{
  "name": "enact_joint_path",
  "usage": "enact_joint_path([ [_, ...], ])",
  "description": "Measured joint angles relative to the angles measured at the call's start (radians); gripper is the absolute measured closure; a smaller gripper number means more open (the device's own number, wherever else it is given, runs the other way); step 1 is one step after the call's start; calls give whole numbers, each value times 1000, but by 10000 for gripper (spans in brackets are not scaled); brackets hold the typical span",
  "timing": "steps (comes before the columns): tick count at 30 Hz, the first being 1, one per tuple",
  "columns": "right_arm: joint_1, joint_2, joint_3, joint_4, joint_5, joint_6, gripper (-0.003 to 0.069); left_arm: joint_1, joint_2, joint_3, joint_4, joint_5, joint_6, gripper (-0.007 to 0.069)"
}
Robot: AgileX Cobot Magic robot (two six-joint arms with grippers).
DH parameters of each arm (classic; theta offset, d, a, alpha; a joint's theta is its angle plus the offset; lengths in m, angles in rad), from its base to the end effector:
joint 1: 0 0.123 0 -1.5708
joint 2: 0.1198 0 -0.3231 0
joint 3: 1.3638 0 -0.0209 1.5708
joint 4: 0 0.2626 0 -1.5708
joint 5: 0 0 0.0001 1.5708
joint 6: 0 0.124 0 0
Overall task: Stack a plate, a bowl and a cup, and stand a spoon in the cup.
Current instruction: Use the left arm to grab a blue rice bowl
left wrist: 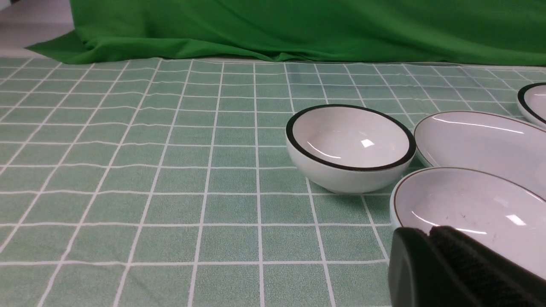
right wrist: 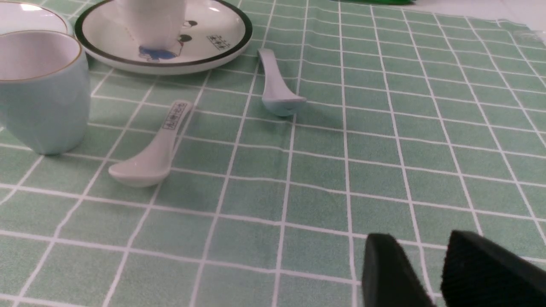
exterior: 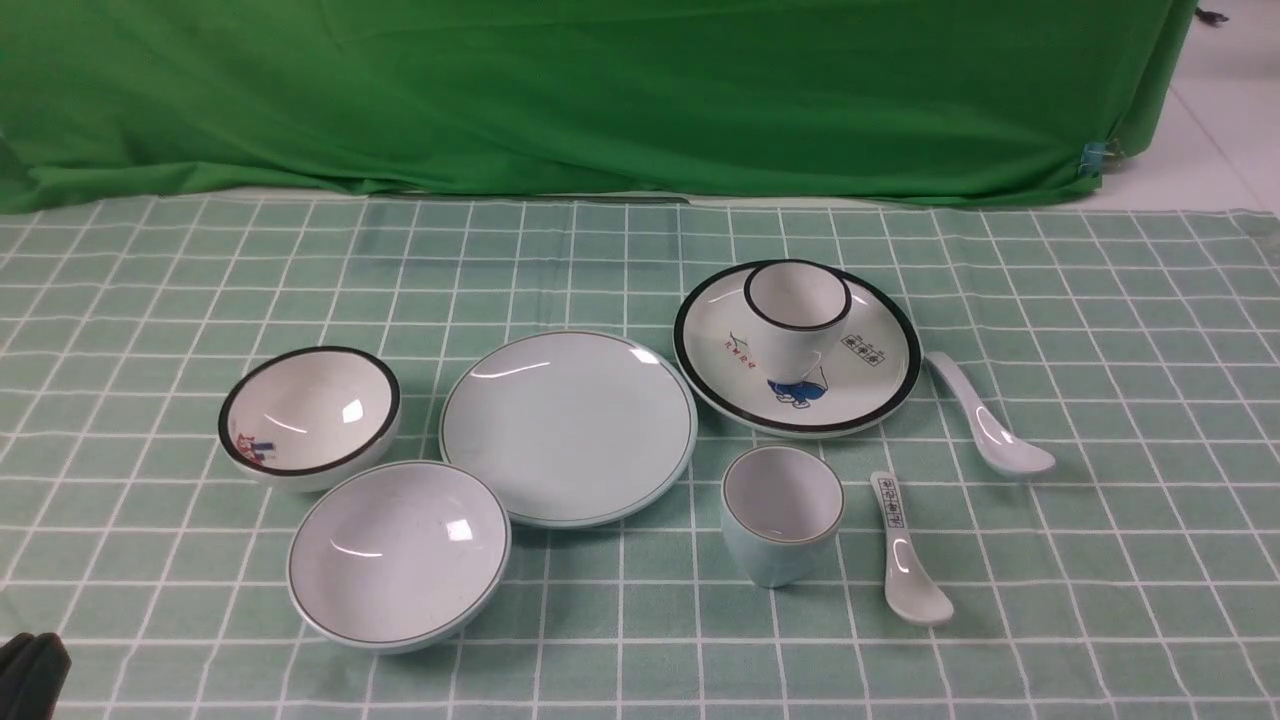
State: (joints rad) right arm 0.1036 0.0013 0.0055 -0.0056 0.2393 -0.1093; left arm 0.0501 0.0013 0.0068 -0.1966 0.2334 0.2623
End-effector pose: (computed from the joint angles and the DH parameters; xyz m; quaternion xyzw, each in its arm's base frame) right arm 0.0614 0.0062 0.1842 -0.0825 0.7565 -0.0041 0.6487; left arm 0.0621 -0.0025 0.1850 0.0226 0.7577 0.0223 0.6518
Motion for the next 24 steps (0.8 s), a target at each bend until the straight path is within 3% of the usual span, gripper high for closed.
enact_joint_path([
  [8,0,0,0,0,0,0,417,0,0,0,-29,-17,-7,606],
  [11,0,0,0,0,0,0,417,0,0,0,-189,-67,-60,606],
  [14,0,0,0,0,0,0,417,0,0,0,-437,-150,-135,606],
  [17,0,0,0,0,0,0,417,0,0,0,-549,-247,-156,606],
  [21,0,0,0,0,0,0,417,0,0,-4,-583,-309,-217,606],
  [23,0,0,0,0,0,0,417,-3,0,-28,-551,-273,-221,606],
  [24,0,0,0,0,0,0,417,-15,-1,-85,-475,-212,-208,606],
])
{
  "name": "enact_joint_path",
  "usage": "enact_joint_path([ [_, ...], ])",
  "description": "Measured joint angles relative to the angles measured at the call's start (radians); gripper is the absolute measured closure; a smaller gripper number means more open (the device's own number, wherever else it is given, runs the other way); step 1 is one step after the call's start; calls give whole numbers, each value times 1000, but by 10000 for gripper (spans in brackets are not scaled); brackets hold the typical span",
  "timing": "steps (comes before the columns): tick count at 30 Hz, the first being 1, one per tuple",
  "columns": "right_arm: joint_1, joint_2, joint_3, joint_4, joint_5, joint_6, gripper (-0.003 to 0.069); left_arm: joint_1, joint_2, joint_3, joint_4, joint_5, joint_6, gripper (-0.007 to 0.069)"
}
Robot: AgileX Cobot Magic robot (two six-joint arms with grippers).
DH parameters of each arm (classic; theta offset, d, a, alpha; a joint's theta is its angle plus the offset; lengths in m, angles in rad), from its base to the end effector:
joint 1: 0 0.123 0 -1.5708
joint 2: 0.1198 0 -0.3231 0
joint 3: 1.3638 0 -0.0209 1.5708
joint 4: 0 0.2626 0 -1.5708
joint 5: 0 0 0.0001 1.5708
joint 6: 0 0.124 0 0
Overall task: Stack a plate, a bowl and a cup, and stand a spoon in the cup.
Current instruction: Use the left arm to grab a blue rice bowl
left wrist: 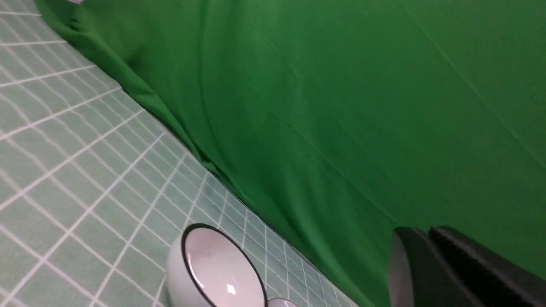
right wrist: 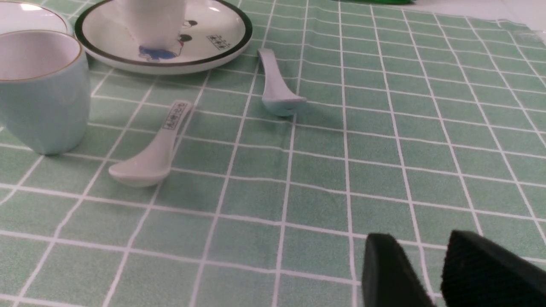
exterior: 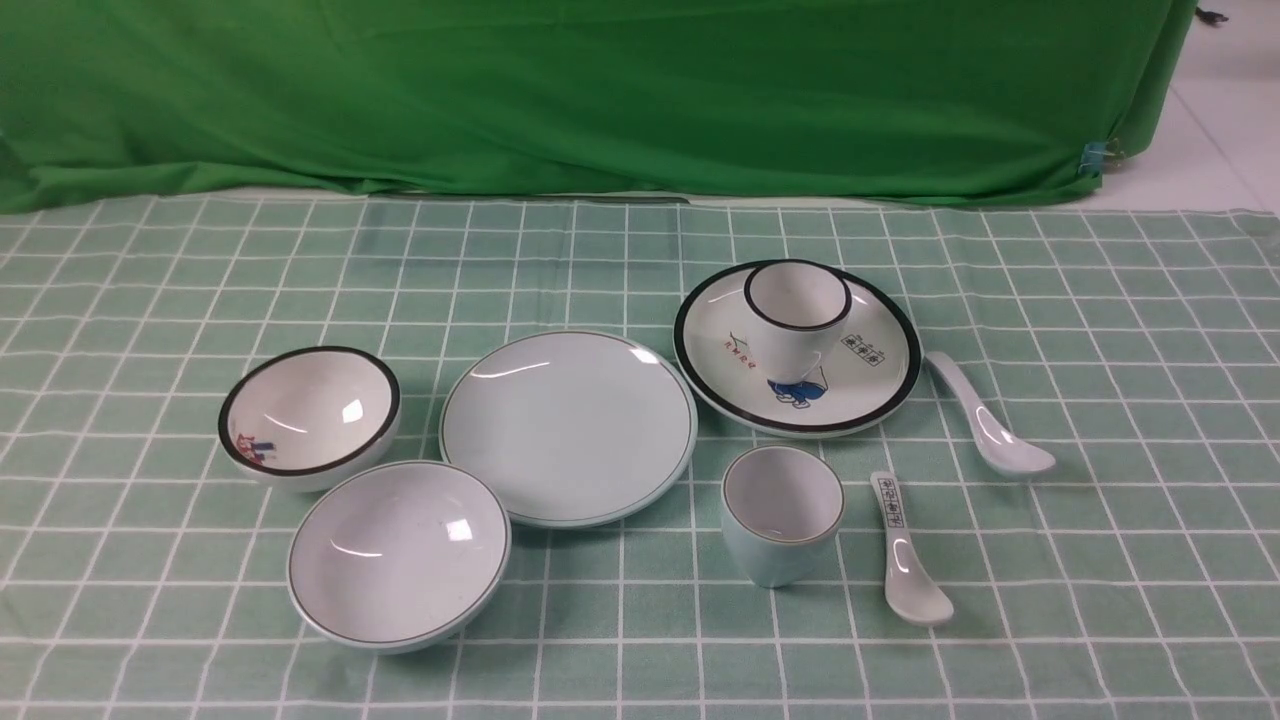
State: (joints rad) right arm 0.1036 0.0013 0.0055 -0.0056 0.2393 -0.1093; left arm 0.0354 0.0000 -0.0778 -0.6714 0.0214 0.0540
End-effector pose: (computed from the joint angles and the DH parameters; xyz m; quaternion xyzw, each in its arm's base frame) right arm 0.0614 0.0062 0.1842 -0.0825 0.7565 -0.0041 0.6487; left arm 0.0575 0.0003 0.2436 -0.2045 0.6200 -0.2215 0.7244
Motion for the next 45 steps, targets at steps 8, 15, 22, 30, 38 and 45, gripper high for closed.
enact_joint_path([
  [8,0,0,0,0,0,0,417,-49,285,-333,180,391,239,606],
  [15,0,0,0,0,-1,0,417,-188,574,-498,201,504,307,606],
  [22,0,0,0,6,-50,46,417,-319,687,-504,190,493,317,606],
  [30,0,0,0,14,-322,458,417,-344,695,-505,179,471,353,606],
  [38,67,87,-205,28,-71,482,524,-408,929,-657,220,711,447,606],
  [45,211,355,-543,28,404,168,569,-566,1209,-742,470,752,351,606],
])
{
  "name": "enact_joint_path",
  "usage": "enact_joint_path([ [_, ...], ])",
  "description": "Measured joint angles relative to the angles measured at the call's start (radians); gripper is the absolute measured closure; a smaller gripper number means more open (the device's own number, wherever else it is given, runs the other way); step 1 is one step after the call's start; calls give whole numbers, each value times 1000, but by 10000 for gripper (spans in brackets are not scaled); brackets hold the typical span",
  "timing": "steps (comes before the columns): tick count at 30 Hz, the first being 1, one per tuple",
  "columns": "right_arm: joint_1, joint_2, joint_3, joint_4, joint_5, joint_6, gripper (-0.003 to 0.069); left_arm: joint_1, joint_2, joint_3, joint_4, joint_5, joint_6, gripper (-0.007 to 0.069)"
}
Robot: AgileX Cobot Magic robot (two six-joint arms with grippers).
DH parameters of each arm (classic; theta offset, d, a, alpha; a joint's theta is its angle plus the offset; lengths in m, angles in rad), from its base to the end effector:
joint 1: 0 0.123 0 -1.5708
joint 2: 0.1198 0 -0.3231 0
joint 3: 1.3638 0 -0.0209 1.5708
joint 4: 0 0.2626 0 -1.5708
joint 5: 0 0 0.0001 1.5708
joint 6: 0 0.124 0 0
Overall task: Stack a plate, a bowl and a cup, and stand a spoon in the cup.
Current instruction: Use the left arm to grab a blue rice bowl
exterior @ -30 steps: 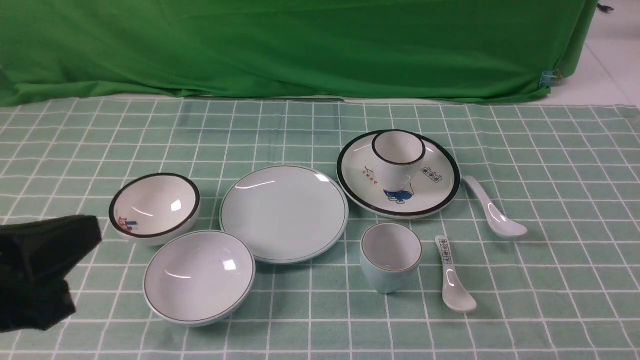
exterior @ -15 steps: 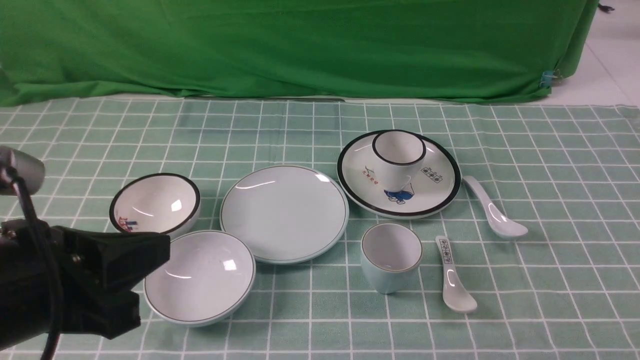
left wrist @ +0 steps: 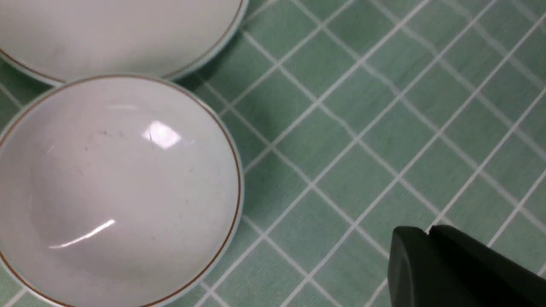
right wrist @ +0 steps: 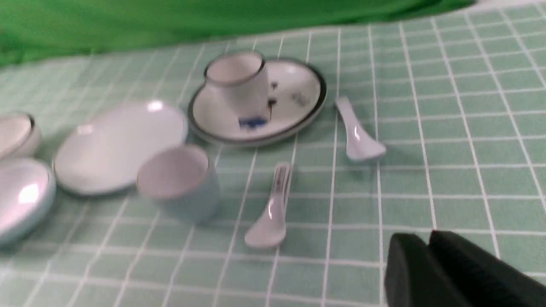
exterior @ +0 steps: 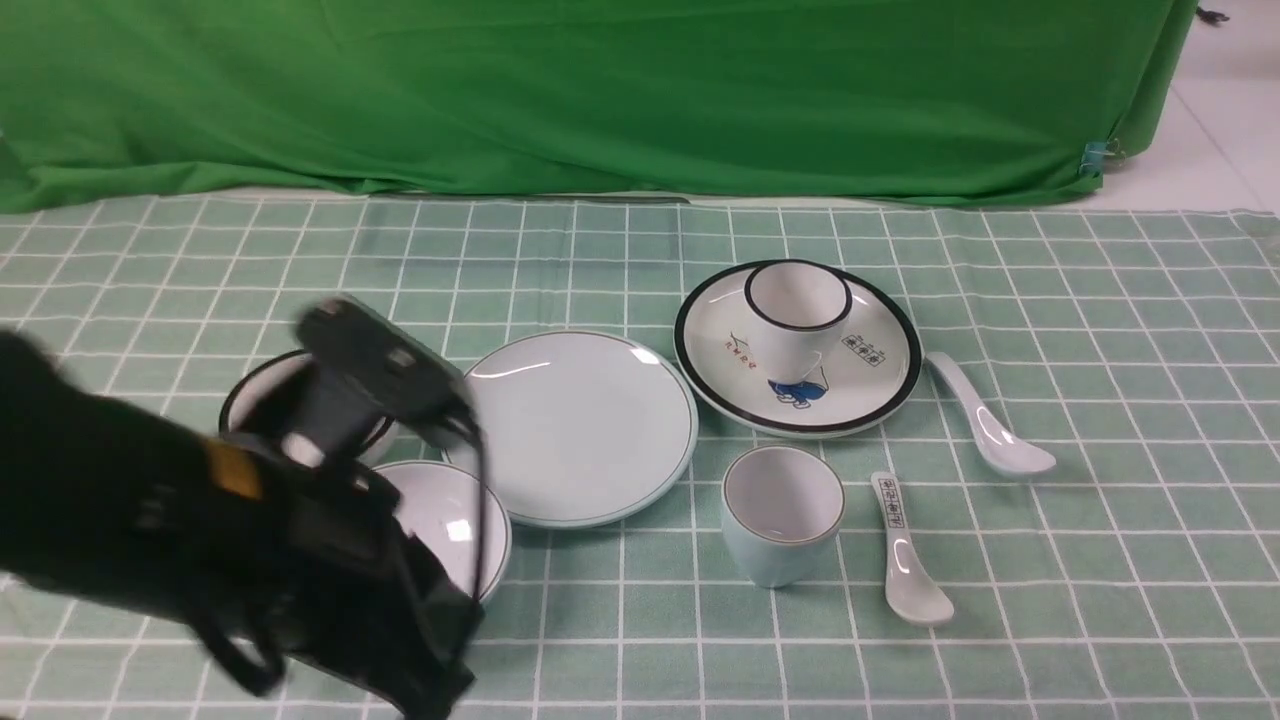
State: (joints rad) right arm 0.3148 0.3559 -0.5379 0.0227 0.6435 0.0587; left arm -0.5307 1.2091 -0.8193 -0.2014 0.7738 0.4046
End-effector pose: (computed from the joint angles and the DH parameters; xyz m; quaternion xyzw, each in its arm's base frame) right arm 0.0715 0.0251 0.3155 -0.1019 0.8200 0.1151 0.5514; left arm 0.1971 -0.1358 0.2709 0.3880 0.8848 -0.1009 0.2376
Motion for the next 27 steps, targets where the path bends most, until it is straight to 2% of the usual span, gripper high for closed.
enact_joint_path([
  [1,34,67,-68,0,50,-74,569,-44,72,-13,81,14,-55,605],
  [3,58,115,-98,0,62,-116,569,-63,131,-26,153,33,-106,596],
  [8,90,195,-124,0,55,-152,568,-54,207,-63,215,41,-143,527],
  [10,92,211,-125,0,55,-155,568,-25,224,-84,230,37,-151,445],
  [13,92,218,-125,0,55,-155,565,1,235,-90,235,25,-153,380],
  [15,92,220,-125,0,55,-158,563,25,261,-92,237,21,-153,301],
  [18,92,220,-125,0,55,-172,561,36,300,-92,238,12,-154,256],
  [27,92,220,-125,0,61,-184,552,37,421,-92,275,-70,-154,237],
])
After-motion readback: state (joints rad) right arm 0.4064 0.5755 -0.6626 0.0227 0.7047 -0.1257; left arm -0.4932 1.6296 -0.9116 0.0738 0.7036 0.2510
